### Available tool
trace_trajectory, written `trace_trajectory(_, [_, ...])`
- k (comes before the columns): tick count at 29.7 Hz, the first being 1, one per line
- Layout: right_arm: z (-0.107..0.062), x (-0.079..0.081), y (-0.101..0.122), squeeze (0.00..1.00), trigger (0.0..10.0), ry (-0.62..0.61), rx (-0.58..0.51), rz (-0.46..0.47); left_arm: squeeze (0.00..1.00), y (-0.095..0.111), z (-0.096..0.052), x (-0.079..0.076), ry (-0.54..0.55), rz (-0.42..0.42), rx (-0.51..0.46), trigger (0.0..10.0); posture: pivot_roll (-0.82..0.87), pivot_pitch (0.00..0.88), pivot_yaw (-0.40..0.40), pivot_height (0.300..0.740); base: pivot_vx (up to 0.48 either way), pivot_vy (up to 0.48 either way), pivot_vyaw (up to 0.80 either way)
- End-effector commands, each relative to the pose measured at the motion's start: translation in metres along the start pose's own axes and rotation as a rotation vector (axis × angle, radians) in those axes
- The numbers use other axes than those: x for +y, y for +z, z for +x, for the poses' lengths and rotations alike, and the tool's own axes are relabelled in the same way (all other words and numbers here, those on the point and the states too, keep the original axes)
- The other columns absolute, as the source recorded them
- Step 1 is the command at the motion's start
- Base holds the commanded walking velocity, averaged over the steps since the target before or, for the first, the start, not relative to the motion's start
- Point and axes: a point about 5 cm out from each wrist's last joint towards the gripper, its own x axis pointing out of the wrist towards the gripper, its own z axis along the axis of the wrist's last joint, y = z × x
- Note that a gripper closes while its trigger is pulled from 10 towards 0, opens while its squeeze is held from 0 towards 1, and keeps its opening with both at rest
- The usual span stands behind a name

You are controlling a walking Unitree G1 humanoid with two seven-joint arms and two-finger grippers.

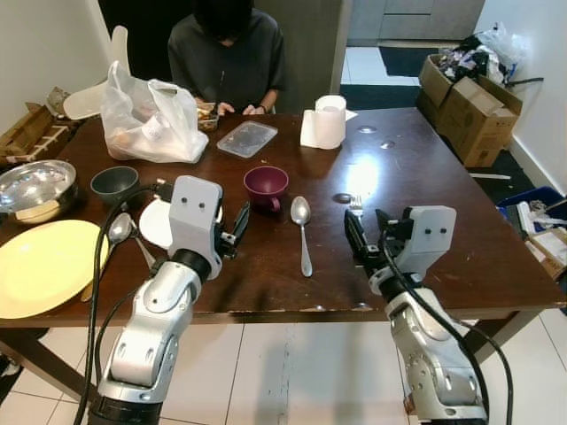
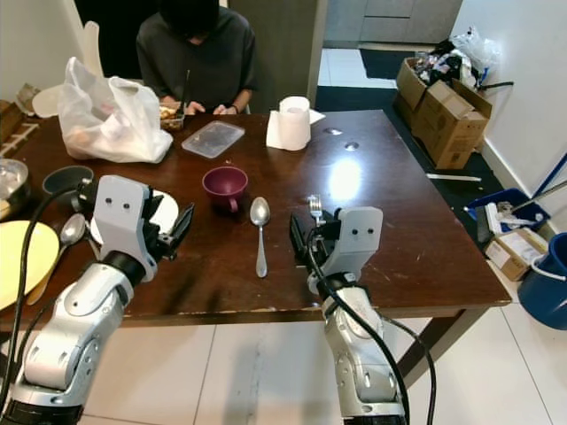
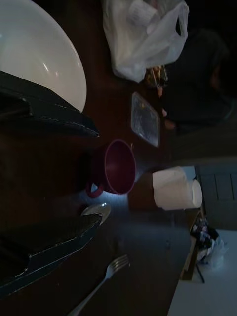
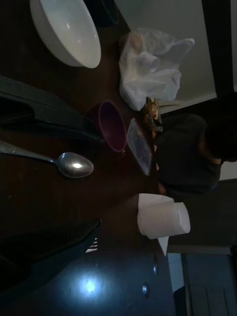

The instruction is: Setting the table

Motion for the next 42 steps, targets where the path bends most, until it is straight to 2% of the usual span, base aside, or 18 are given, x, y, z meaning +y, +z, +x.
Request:
trace_trajectory(1, [0.0005,0.0024,-0.0038,0.00,10.0,0.015,0.016,-0.002,0.00,-0.0056,-0.0009,0.0047,0.029,0.012,0.022,10.0,0.05,0.000,0.108,0.740,0.000,0.000,0.00])
trace_trajectory(14, [-0.0085,0.0049,-0.0094,0.00,10.0,0.014,0.036,0.000,0.00,-0.0128,-0.0040,0.0058,0.041,0.014,0.039,10.0,0.04,0.000,0.101,0.740,0.000,0.000,0.00])
trace_trajectory(20, [-0.0067,0.0030,-0.0084,0.00,10.0,0.016,0.037,-0.004,0.00,-0.0115,-0.0021,0.0010,0.033,0.005,0.031,10.0,0.04,0.000,0.094,0.740,0.000,0.000,0.00])
trace_trajectory(31, [-0.0053,0.0080,-0.0089,0.00,10.0,0.031,0.036,0.005,0.00,-0.0118,-0.0034,0.0025,0.030,0.011,0.031,10.0,0.05,0.000,0.097,0.740,0.000,0.000,0.00])
trace_trajectory(42, [-0.0055,0.0021,-0.0072,0.00,10.0,0.025,0.038,-0.011,0.00,-0.0088,0.0020,-0.0009,0.027,-0.006,0.012,10.0,-0.02,0.000,0.090,0.740,0.000,0.000,0.00])
